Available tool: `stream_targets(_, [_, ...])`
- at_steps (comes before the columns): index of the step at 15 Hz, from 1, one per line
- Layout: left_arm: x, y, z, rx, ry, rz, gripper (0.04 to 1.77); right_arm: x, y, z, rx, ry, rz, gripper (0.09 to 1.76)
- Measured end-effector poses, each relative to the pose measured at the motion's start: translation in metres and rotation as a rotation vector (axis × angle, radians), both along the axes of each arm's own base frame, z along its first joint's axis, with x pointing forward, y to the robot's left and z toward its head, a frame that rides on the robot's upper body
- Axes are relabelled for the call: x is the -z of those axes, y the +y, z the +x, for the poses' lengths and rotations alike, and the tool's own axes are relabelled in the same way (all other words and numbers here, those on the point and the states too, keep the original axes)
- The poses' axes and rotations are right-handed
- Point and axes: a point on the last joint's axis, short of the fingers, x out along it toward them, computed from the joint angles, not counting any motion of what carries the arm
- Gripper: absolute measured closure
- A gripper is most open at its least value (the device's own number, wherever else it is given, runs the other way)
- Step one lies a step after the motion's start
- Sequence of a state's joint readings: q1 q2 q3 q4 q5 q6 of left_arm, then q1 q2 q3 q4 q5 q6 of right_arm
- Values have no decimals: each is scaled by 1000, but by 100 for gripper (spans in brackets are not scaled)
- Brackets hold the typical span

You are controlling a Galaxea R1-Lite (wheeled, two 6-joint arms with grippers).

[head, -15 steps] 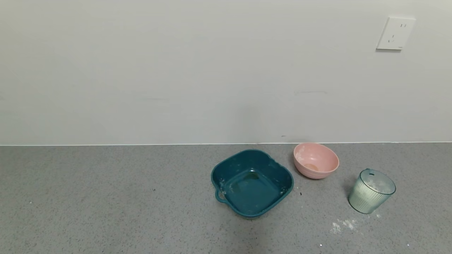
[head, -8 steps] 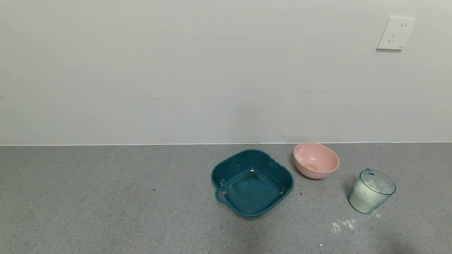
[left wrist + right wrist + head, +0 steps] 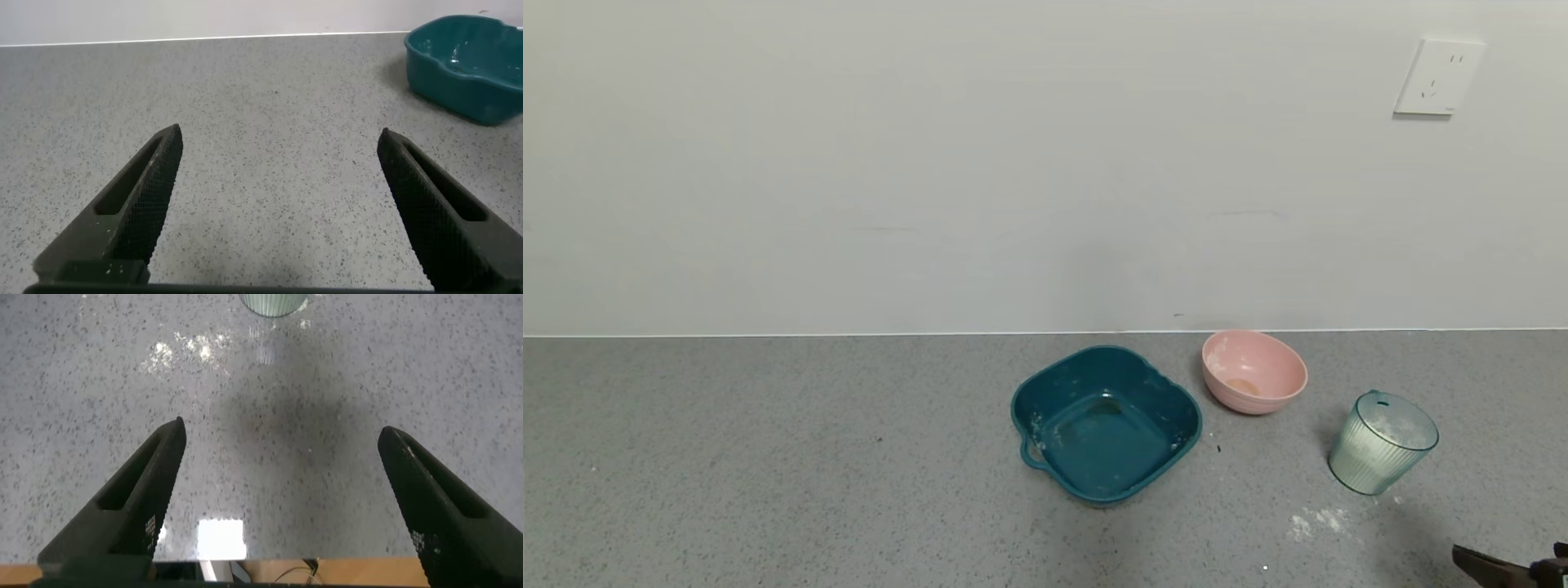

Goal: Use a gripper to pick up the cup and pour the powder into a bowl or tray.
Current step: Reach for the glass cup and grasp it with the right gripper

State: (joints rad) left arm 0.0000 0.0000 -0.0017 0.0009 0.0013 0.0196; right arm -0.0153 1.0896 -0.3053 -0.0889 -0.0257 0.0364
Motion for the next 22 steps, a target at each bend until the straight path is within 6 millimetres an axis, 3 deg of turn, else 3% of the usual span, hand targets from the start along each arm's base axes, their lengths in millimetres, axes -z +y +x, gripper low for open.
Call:
stream_targets(13, [0,0,0,0,0,0,9,61,-2,76,-18,-153,-32,14])
stream_targets(22, [0,0,0,0,0,0,9,90,-12,104,2,-250,-63,14])
